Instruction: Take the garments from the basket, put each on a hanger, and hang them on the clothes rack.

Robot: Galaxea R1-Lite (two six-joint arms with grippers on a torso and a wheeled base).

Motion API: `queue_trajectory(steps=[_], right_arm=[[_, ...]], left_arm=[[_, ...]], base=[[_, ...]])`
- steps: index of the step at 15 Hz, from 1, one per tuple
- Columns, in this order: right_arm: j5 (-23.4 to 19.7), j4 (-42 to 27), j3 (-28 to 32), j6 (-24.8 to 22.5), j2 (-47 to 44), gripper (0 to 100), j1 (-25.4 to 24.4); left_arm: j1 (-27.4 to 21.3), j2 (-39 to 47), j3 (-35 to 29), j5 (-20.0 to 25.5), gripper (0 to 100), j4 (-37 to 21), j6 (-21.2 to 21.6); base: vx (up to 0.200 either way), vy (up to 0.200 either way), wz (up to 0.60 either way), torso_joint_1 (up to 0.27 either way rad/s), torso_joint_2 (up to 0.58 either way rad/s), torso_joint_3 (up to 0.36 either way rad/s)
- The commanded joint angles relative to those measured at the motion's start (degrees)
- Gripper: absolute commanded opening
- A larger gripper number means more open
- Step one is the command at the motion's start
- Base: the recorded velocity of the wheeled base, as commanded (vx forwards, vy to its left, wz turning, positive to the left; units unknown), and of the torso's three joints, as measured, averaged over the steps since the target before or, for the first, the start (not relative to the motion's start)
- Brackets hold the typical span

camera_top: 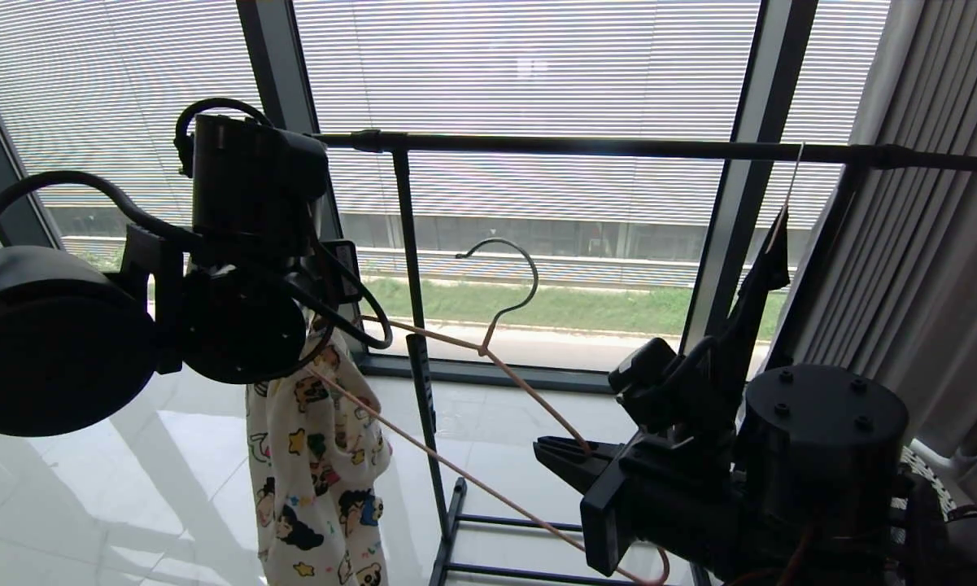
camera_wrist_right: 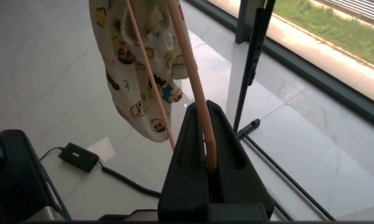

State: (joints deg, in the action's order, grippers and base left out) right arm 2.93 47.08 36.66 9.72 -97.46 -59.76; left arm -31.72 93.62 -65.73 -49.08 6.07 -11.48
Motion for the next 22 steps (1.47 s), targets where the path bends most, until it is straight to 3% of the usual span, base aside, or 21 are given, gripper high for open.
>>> queue_trajectory(steps=[1, 7, 9, 17, 22], right_arm=[[0.1, -0.4, -0.9, 0.0, -0.5, 0, -0.4], [0.4, -0.4, -0.9, 0.1, -1.1, 0, 0.4], [3.5, -0.5, 0.9, 0.4, -3.3, 0, 2.6], [6.8, -0.5, 1.6, 0.5, -2.4, 0, 9.4], [6.7, -0.5, 3.9, 0.3, -2.6, 0, 8.0]], left_arm=[[-0.1, 0.1, -0.4, -0.1, 0, 0.0, 0.1], [-2.1, -1.4, 0.2, -0.1, 0, -0.2, 0.1], [-4.1, -1.4, -0.1, -0.2, 0, -0.2, 0.1], [-2.2, -1.2, -0.3, -3.5, 0, 0.0, 0.0], [-5.0, -0.7, -0.2, -4.4, 0, 0.0, 0.0]], base=[[0.000, 0.000, 0.00, 0.000, 0.00, 0.000], [0.000, 0.000, 0.00, 0.000, 0.00, 0.000], [0.000, 0.000, 0.00, 0.000, 0.00, 0.000], [0.000, 0.000, 0.00, 0.000, 0.00, 0.000], [0.000, 0.000, 0.00, 0.000, 0.00, 0.000]])
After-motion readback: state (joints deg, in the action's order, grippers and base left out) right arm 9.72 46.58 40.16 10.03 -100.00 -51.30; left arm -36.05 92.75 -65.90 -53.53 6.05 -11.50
